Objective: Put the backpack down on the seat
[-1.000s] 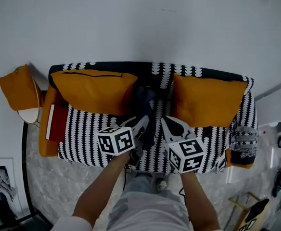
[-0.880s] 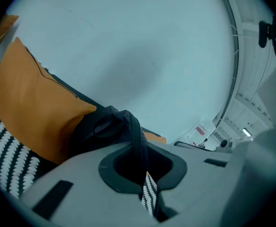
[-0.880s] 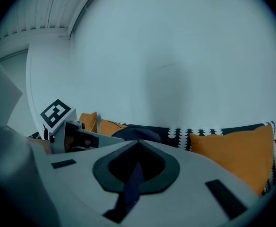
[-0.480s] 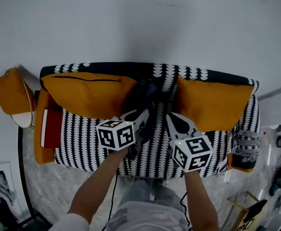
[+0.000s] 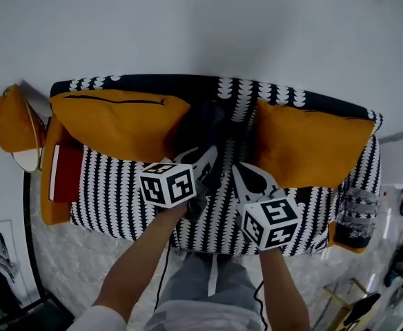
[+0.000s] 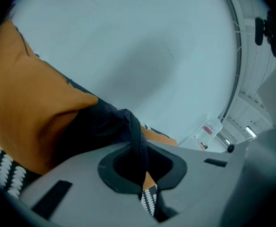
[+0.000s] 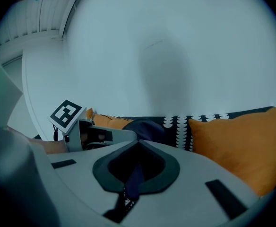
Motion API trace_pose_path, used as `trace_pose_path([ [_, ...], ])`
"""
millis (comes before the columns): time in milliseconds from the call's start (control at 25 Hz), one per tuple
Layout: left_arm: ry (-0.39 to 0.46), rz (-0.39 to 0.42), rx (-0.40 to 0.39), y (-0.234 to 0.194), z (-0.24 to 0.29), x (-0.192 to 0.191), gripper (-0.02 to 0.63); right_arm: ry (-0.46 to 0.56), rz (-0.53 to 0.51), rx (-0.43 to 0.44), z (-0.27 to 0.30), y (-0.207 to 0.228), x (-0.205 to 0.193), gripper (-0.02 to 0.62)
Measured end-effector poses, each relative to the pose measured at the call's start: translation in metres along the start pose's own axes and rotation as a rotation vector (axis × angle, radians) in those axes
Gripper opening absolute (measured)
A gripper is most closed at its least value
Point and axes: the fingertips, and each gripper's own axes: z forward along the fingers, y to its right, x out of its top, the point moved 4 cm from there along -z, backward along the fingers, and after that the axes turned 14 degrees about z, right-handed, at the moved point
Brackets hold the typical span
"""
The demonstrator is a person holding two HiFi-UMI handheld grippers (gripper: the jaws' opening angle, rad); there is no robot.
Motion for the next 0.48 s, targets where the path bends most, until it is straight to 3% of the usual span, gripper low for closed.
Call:
trace_pose_path([
  [480, 0.021, -0.037, 0.002, 0.019, 0.026, -0.013, 0.017, -0.015, 0.020, 0.036, -0.009, 0.025, -0.010, 0.002],
])
